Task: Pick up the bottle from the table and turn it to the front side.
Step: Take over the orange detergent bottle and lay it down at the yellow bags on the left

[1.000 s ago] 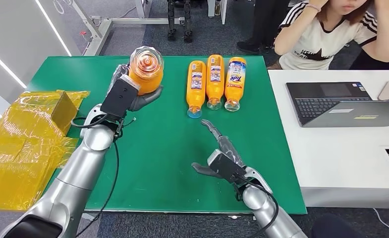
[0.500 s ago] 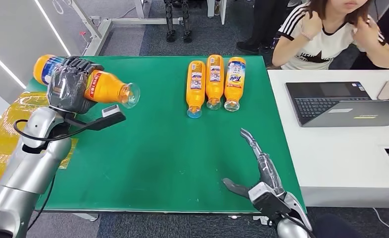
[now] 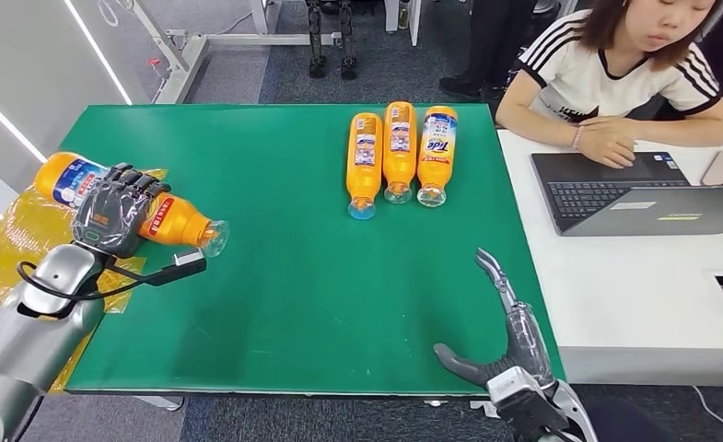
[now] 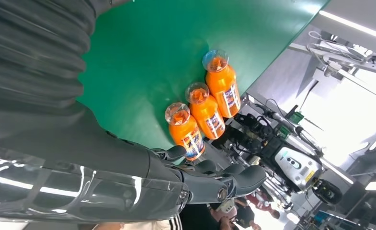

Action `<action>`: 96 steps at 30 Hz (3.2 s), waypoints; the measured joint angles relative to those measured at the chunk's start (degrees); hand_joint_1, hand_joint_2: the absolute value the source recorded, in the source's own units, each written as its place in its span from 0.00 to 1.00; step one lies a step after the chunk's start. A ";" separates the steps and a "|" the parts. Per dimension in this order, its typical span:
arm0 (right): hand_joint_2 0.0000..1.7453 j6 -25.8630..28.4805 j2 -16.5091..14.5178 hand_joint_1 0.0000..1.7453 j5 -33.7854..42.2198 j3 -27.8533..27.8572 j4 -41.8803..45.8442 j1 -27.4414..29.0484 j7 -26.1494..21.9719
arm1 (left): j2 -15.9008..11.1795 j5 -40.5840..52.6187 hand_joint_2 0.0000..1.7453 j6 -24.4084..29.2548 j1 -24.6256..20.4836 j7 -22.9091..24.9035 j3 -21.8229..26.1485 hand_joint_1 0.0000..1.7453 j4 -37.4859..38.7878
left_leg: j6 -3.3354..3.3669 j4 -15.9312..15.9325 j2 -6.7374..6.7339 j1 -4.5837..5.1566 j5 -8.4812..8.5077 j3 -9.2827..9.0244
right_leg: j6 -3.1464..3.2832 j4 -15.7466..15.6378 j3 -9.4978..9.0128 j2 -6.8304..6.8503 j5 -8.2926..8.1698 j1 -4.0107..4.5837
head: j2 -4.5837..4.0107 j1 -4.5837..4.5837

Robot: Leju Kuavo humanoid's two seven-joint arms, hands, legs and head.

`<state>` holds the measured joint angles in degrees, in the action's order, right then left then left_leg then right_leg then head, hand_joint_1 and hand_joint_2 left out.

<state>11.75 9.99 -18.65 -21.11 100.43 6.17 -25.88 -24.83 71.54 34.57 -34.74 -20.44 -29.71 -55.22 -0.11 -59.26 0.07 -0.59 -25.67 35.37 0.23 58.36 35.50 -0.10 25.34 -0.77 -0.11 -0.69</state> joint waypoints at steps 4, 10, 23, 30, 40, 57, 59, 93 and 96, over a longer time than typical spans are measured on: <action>1.00 -0.27 0.01 0.00 -0.69 -0.02 0.10 0.48 0.37 | 1.57 -0.09 1.00 1.61 -0.13 1.73 -0.13 1.00 7.08 | 0.00 0.00 -0.01 0.00 0.00 0.00 | 0.02 0.01 -0.01 -0.02 -0.02 0.00 | 0.00 0.01; 1.00 -0.50 0.32 0.00 -0.57 -0.02 0.10 1.08 0.07 | 2.15 -0.10 1.00 4.40 1.38 3.26 -0.05 1.00 13.66 | 0.00 0.01 -0.02 -0.01 -0.01 0.01 | 0.02 0.01 0.01 -0.03 0.00 0.01 | 0.00 0.00; 1.00 -2.72 0.35 0.00 0.18 -0.85 -2.28 -1.92 0.12 | 3.36 1.39 1.00 2.88 3.65 10.44 3.15 1.00 21.90 | 0.00 0.01 0.02 -0.01 0.00 0.03 | 0.01 0.02 0.00 0.01 0.00 0.01 | 0.00 0.01; 1.00 -4.50 0.35 0.00 1.17 -2.09 -4.61 -5.40 0.00 | 4.67 3.53 1.00 2.49 3.71 11.88 4.87 0.99 25.61 | 0.00 0.01 0.02 -0.01 0.00 0.02 | 0.01 0.01 0.00 0.02 0.00 0.00 | 0.00 0.01; 1.00 -4.85 0.62 0.00 2.87 -4.15 -7.65 -8.90 -0.61 | 7.59 3.19 1.00 3.62 2.27 7.67 6.42 0.01 29.54 | 0.01 0.01 0.23 0.00 0.02 -0.04 | 0.01 0.02 -0.14 0.29 0.01 -0.01 | 0.00 0.01; 1.00 -4.98 2.32 0.00 5.82 -5.84 -9.97 -11.30 -0.17 | 12.40 -19.81 1.00 -10.48 0.79 -5.53 21.27 0.00 30.05 | 0.00 0.08 0.41 0.03 0.01 -0.62 | 0.01 0.02 -0.76 0.46 0.10 -0.03 | 0.00 -0.01; 1.00 -5.22 2.48 0.00 6.24 -6.05 -10.47 -11.59 -0.32 | 12.69 -22.50 1.00 -12.52 0.79 -6.46 22.68 0.00 29.82 | -0.02 0.11 0.42 0.04 0.02 -0.72 | 0.02 0.02 -0.85 0.46 0.11 -0.03 | 0.00 -0.01; 1.00 1.98 -4.26 0.00 16.27 -4.78 -10.25 -4.71 -5.45 | 27.84 -75.25 1.00 -15.73 17.75 -16.12 0.03 0.00 -21.44 | 0.09 0.03 0.46 0.04 -0.29 -0.38 | -0.16 -0.12 -0.59 0.40 0.31 -0.04 | 0.00 0.01; 1.00 2.20 -5.58 0.00 16.26 -3.87 -8.74 -2.80 -5.64 | 29.19 -75.91 1.00 -16.48 18.44 -16.03 -1.75 0.00 -21.58 | 0.11 0.03 0.29 0.05 -0.39 -0.44 | -0.16 -0.13 -0.57 0.20 0.31 -0.04 | 0.00 -0.01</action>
<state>13.96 4.41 -2.40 -24.99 91.69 3.36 -31.53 4.36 -4.38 18.08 -16.30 -36.47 -31.46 -76.81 -0.01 -59.24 0.36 -0.55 -26.06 34.93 0.07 58.23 34.94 0.11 25.65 -0.81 -0.11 -0.69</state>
